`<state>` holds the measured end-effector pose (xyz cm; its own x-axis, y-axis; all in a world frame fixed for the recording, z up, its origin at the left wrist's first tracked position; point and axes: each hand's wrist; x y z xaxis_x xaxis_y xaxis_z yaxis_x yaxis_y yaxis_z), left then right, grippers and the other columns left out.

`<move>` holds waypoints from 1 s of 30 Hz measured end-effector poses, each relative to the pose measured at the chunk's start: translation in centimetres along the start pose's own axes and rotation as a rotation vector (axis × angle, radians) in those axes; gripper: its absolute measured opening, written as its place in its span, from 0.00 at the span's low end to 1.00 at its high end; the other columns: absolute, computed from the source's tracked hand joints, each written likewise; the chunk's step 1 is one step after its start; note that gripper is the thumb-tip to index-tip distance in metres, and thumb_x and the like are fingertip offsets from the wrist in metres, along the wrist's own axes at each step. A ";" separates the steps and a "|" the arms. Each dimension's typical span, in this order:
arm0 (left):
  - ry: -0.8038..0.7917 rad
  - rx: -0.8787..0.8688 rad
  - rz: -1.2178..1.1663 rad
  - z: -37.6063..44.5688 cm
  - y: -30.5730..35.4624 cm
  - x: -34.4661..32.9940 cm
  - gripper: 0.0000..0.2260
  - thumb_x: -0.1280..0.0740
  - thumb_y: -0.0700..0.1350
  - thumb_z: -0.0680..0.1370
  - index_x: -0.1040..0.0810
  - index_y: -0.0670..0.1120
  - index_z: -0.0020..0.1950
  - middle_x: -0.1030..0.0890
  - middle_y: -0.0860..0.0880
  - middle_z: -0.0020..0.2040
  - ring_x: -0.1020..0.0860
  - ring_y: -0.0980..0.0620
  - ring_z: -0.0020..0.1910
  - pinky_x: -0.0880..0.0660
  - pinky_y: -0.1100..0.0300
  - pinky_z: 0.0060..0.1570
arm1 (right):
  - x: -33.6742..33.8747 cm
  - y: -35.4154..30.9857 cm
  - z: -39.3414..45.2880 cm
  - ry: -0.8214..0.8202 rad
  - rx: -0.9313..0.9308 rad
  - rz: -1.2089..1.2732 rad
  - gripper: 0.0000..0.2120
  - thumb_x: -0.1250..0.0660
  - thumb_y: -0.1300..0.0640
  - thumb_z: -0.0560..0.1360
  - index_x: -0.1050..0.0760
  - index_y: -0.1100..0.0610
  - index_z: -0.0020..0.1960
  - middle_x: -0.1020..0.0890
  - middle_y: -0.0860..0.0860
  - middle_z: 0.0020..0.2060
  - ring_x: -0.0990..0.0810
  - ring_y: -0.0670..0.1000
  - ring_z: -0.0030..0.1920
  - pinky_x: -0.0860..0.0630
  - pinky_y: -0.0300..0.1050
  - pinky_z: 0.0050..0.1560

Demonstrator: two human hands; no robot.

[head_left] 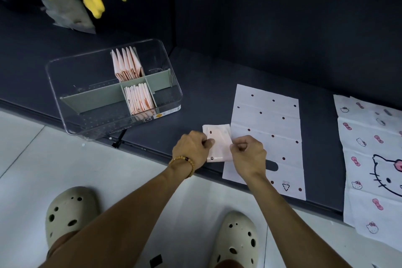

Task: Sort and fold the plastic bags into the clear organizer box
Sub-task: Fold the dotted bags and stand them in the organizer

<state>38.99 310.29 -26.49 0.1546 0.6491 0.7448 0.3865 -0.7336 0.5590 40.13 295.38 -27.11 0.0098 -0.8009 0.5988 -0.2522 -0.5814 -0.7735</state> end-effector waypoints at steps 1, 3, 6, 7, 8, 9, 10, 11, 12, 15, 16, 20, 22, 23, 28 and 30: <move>0.006 0.010 0.002 0.3 0.1 0.0 0.14 0.37 0.56 0.78 0.21 0.45 0.46 0.19 0.45 0.47 0.22 0.47 0.43 0.22 0.53 0.46 | 0.0 0.0 0.2 -0.005 -0.010 -0.004 0.06 0.33 0.63 0.74 0.22 0.53 0.46 0.22 0.39 0.35 0.22 0.40 0.38 0.32 0.23 0.37; 0.050 0.014 0.068 0.6 0.2 0.0 0.15 0.36 0.57 0.77 0.21 0.46 0.49 0.19 0.46 0.47 0.21 0.47 0.44 0.22 0.53 0.45 | 0.0 0.0 0.5 -0.008 -0.024 -0.019 0.06 0.33 0.62 0.75 0.22 0.53 0.47 0.22 0.38 0.35 0.22 0.41 0.38 0.32 0.25 0.37; 0.211 -0.046 0.229 0.7 0.0 -0.1 0.14 0.34 0.58 0.75 0.26 0.49 0.52 0.21 0.48 0.47 0.22 0.48 0.45 0.24 0.55 0.43 | 0.2 -0.3 0.7 -0.013 -0.046 -0.023 0.08 0.34 0.62 0.75 0.23 0.50 0.42 0.23 0.37 0.34 0.22 0.41 0.36 0.25 0.32 0.36; 0.264 -0.111 0.244 0.7 -0.2 -0.2 0.14 0.33 0.57 0.75 0.28 0.49 0.53 0.22 0.48 0.50 0.23 0.48 0.47 0.24 0.55 0.43 | 0.3 -0.4 0.8 -0.019 -0.053 -0.024 0.10 0.34 0.62 0.75 0.24 0.48 0.38 0.22 0.37 0.33 0.21 0.42 0.35 0.22 0.38 0.37; 0.290 -0.199 0.247 0.9 -0.4 -0.3 0.14 0.33 0.55 0.75 0.29 0.50 0.55 0.25 0.48 0.54 0.25 0.49 0.52 0.25 0.54 0.48 | 0.3 -0.5 0.8 -0.027 -0.057 -0.026 0.13 0.34 0.61 0.75 0.26 0.46 0.35 0.22 0.38 0.33 0.20 0.45 0.35 0.20 0.43 0.37; 0.276 -0.294 0.260 1.2 -0.7 -0.5 0.14 0.34 0.52 0.76 0.29 0.50 0.59 0.27 0.48 0.59 0.28 0.48 0.57 0.27 0.54 0.55 | 0.3 -0.5 0.9 -0.033 -0.058 -0.032 0.14 0.34 0.61 0.75 0.27 0.46 0.34 0.22 0.39 0.33 0.20 0.47 0.34 0.20 0.45 0.37; 0.228 -0.384 0.286 1.5 -1.0 -0.5 0.15 0.36 0.50 0.78 0.30 0.51 0.64 0.30 0.48 0.64 0.31 0.48 0.62 0.32 0.53 0.62 | 0.4 -0.5 1.0 -0.035 -0.056 -0.040 0.14 0.34 0.60 0.75 0.27 0.46 0.34 0.21 0.39 0.33 0.20 0.46 0.34 0.20 0.45 0.36; 0.163 -0.453 0.327 1.8 -1.1 -0.5 0.17 0.39 0.48 0.79 0.31 0.51 0.67 0.33 0.49 0.69 0.34 0.48 0.66 0.37 0.53 0.67 | 0.4 -0.5 1.1 -0.033 -0.053 -0.047 0.12 0.33 0.60 0.75 0.25 0.48 0.35 0.20 0.40 0.33 0.21 0.44 0.34 0.21 0.44 0.36; 0.110 -0.501 0.376 2.0 -1.3 -0.4 0.17 0.41 0.48 0.80 0.32 0.51 0.69 0.35 0.50 0.71 0.36 0.48 0.68 0.41 0.53 0.68 | 0.3 -0.6 1.2 -0.030 -0.046 -0.053 0.10 0.33 0.59 0.75 0.24 0.50 0.37 0.19 0.42 0.34 0.22 0.43 0.34 0.22 0.41 0.36; 0.119 -0.571 0.477 1.6 -1.8 -0.3 0.16 0.44 0.49 0.81 0.29 0.51 0.68 0.32 0.49 0.69 0.35 0.47 0.64 0.38 0.54 0.63 | 0.2 -0.7 1.6 -0.042 0.023 -0.131 0.04 0.32 0.59 0.75 0.19 0.55 0.42 0.16 0.47 0.40 0.20 0.46 0.39 0.27 0.35 0.39; 0.143 -0.573 0.479 1.2 -1.9 -0.3 0.15 0.44 0.49 0.81 0.27 0.49 0.66 0.30 0.49 0.66 0.33 0.47 0.62 0.37 0.55 0.60 | 0.1 -0.9 1.6 -0.032 0.068 -0.184 0.05 0.33 0.60 0.75 0.19 0.55 0.43 0.17 0.48 0.40 0.20 0.48 0.41 0.26 0.38 0.41; 0.233 -0.485 0.419 -0.9 -2.4 -0.8 0.14 0.41 0.49 0.80 0.22 0.44 0.59 0.26 0.46 0.59 0.29 0.46 0.56 0.29 0.53 0.56 | 0.4 -0.9 0.9 0.165 0.321 -0.342 0.08 0.37 0.62 0.77 0.19 0.58 0.48 0.19 0.55 0.46 0.23 0.57 0.47 0.25 0.50 0.47; 0.265 -0.416 0.381 -1.6 -2.7 -1.2 0.14 0.40 0.49 0.80 0.21 0.43 0.58 0.25 0.45 0.57 0.28 0.46 0.54 0.27 0.52 0.56 | 0.7 0.0 -0.3 0.206 0.432 -0.476 0.10 0.37 0.61 0.77 0.20 0.60 0.55 0.19 0.57 0.53 0.23 0.59 0.52 0.26 0.52 0.51; 0.268 -0.390 0.368 -1.8 -2.7 -1.4 0.14 0.40 0.48 0.80 0.21 0.43 0.58 0.25 0.45 0.57 0.28 0.46 0.54 0.27 0.52 0.56 | 0.7 0.8 -1.2 0.179 0.470 -0.556 0.12 0.38 0.59 0.78 0.22 0.61 0.59 0.20 0.57 0.57 0.23 0.60 0.56 0.26 0.54 0.54; 0.280 -0.387 0.427 -2.1 -2.5 -1.2 0.13 0.37 0.48 0.78 0.21 0.43 0.57 0.23 0.44 0.56 0.26 0.44 0.54 0.27 0.51 0.54 | -0.4 3.6 -4.1 0.013 0.466 -0.753 0.24 0.42 0.52 0.81 0.33 0.65 0.71 0.34 0.60 0.72 0.37 0.59 0.74 0.38 0.57 0.72; 0.294 -0.443 0.457 -1.9 -2.5 -0.8 0.13 0.37 0.48 0.78 0.21 0.43 0.57 0.22 0.44 0.57 0.26 0.43 0.57 0.29 0.49 0.55 | -0.6 3.8 -4.2 0.009 0.454 -0.750 0.25 0.42 0.51 0.81 0.36 0.65 0.73 0.37 0.60 0.74 0.40 0.58 0.75 0.42 0.57 0.74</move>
<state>36.20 311.27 -27.80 -0.0632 0.2201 0.9734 -0.0757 -0.9736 0.2152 35.13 294.26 -29.51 0.0101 -0.1848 0.9827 0.2271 -0.9567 -0.1823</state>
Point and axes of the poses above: each hand's wrist, its own z-axis towards the middle knuckle, its own x-axis out of the back of the hand, y = z × x
